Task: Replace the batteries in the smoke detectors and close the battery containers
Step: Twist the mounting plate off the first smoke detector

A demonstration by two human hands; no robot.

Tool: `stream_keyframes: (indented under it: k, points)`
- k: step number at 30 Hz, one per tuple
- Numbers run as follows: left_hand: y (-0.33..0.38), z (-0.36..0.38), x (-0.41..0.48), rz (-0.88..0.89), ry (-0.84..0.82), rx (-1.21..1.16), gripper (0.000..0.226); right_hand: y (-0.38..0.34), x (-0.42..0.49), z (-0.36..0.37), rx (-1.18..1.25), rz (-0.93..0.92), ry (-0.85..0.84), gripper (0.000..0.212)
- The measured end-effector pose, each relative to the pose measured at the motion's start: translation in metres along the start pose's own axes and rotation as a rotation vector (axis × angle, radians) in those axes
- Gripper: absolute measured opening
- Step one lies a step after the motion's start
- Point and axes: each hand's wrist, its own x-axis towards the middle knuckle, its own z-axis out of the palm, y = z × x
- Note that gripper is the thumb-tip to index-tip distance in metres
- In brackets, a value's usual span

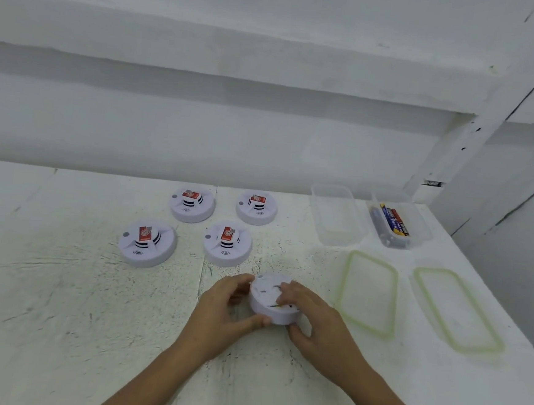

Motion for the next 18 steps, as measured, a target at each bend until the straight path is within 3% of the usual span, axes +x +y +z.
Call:
stream_keyframes:
  k: [14,18]
  points:
    - [0.002,0.005,0.010,-0.005,-0.168,0.142,0.098,0.000,0.015,-0.021,-0.175,-0.030,-0.145,0.030]
    - [0.006,0.010,0.018,-0.048,-0.180,0.187,0.124,-0.004,0.029,-0.025,-0.285,-0.052,-0.260,0.028]
